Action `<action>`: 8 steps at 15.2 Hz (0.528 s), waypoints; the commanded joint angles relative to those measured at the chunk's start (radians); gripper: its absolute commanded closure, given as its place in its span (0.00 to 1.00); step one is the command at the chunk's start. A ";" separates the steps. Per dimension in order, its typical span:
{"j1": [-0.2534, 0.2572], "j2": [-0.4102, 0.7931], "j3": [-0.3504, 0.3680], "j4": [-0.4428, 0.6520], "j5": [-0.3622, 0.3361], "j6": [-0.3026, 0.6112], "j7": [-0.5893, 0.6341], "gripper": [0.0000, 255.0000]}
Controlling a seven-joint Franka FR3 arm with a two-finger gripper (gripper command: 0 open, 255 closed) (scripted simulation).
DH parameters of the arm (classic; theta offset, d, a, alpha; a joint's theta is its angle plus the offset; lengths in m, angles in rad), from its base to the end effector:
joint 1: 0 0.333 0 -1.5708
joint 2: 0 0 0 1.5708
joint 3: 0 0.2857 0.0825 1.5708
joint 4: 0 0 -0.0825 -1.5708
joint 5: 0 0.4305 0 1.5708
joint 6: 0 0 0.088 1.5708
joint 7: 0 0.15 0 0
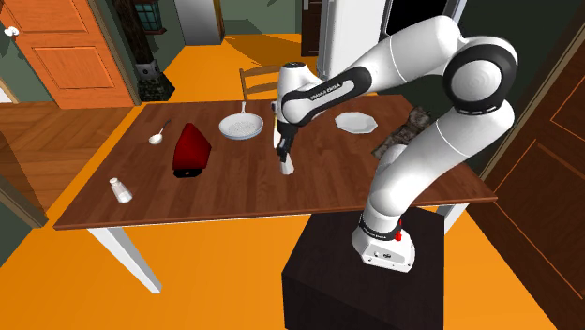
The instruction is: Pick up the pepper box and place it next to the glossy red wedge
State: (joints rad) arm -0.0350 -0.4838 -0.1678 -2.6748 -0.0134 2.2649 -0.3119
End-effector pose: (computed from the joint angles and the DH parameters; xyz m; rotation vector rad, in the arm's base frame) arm 0.4301 -0.0778 0.2956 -3.0837 -0.2063 -0.1280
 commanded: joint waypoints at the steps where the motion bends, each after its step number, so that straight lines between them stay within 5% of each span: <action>1: -0.001 -0.015 0.002 0.018 -0.001 -0.033 0.002 1.00; 8: -0.003 -0.059 0.010 0.083 -0.003 -0.142 0.010 1.00</action>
State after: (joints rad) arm -0.0383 -0.5357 -0.1594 -2.6027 -0.0168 2.1412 -0.3035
